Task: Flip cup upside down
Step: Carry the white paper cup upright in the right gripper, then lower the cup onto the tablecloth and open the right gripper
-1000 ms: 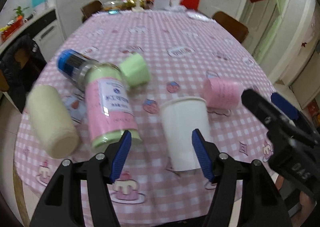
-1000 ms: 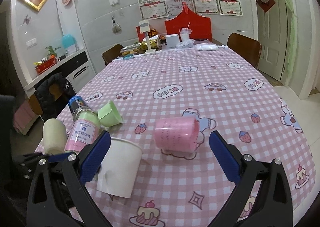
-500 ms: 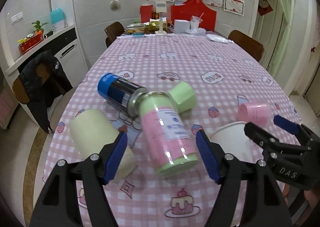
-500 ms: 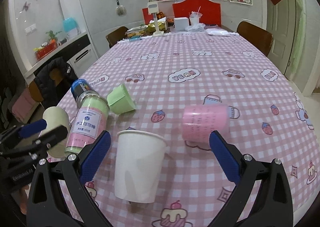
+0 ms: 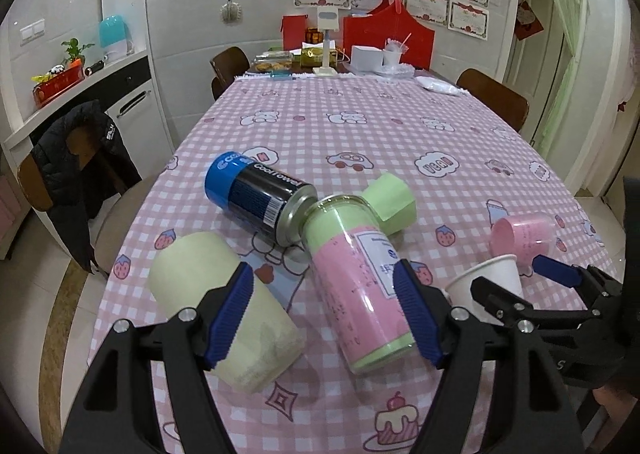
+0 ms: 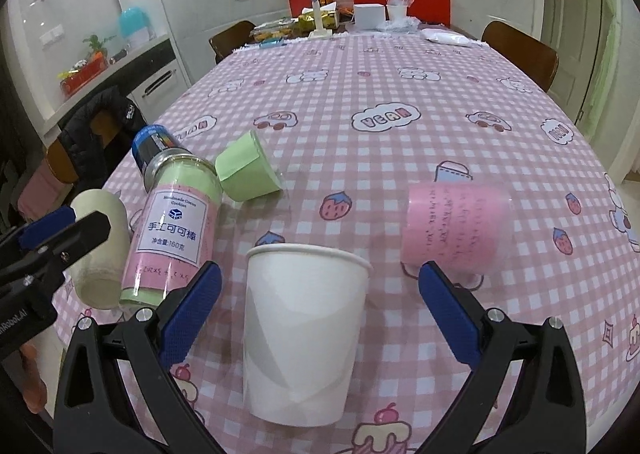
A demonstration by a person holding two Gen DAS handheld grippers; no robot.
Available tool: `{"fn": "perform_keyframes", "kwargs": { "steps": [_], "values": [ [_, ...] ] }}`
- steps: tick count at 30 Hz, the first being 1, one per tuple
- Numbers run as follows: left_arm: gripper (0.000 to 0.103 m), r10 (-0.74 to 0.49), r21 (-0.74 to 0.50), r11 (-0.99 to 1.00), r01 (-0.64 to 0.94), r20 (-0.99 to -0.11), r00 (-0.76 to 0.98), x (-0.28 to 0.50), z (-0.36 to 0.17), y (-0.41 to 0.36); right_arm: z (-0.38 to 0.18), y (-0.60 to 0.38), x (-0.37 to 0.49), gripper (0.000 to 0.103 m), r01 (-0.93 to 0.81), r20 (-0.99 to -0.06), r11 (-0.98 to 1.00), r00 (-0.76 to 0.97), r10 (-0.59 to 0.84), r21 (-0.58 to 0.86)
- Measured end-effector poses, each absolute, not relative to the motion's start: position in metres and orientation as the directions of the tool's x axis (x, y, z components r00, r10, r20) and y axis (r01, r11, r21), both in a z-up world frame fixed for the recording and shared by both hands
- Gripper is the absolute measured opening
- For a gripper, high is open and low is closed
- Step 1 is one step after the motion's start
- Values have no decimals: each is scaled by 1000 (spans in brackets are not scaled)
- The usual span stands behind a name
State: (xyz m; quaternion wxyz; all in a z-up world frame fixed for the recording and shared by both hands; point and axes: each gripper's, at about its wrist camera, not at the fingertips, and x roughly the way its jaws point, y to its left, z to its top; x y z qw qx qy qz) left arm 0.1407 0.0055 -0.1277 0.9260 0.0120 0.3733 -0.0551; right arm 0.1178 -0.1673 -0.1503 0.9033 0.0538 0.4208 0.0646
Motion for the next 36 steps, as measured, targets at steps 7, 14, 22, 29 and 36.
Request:
{"fn": "perform_keyframes", "kwargs": {
  "steps": [7,14,22,29,36],
  "values": [
    [71,-103,-29,993,116,-700,707,149,-132,9,-160,-162,125,94,-80,-776,982,603,185,172],
    [71,-102,-34,993,110,-700,707,154,-134,13,-168,-160,133,82,-93,-787,975,576,220,204],
    [71,-94,-27,994,106,-705,703,158,-137,13,-164,-159,136,72,-124,-774,967,580,252,222],
    [71,-87,-31,995,92,-708,701,162,-137,14,-144,-154,144,72,-180,-722,962,635,273,205],
    [71,-75,-33,997,73,-704,706,165,-135,18,-133,-147,146,72,-203,-667,972,710,227,114]
  ]
}}
